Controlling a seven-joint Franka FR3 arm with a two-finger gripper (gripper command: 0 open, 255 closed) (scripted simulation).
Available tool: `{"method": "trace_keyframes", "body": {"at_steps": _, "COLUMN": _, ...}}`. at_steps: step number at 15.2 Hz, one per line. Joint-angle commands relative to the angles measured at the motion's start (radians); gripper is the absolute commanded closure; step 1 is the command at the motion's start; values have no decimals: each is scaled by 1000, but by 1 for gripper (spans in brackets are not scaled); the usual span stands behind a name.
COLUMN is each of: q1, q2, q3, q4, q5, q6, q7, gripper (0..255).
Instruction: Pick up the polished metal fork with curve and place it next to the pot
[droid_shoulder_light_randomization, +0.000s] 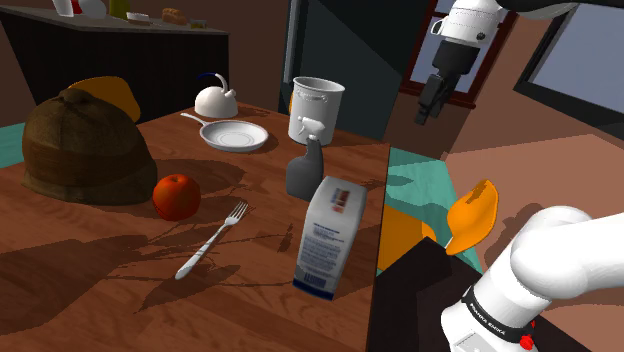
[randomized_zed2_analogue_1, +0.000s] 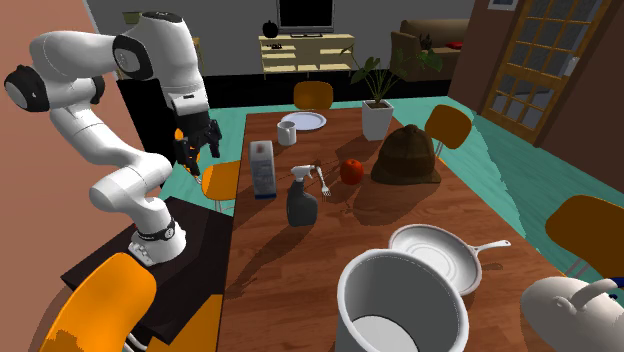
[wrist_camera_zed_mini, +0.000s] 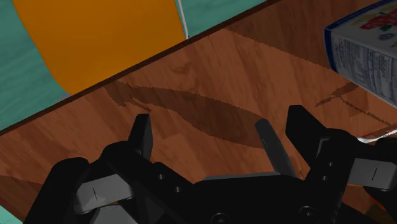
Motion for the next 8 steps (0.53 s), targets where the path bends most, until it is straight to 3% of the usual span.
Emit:
{"method": "trace_keyframes", "body": {"at_steps": 1, "q1": 0, "q2": 0, "q3": 0, "q4": 0, "q5": 0, "q6": 0, "q7": 0, "gripper": 0}}
{"method": "trace_keyframes", "body": {"at_steps": 8, "q1": -9, "q2": -20, "q3": 184, "q4": -111, "q5": 118, "q6": 104, "q7": 321, "gripper": 0}}
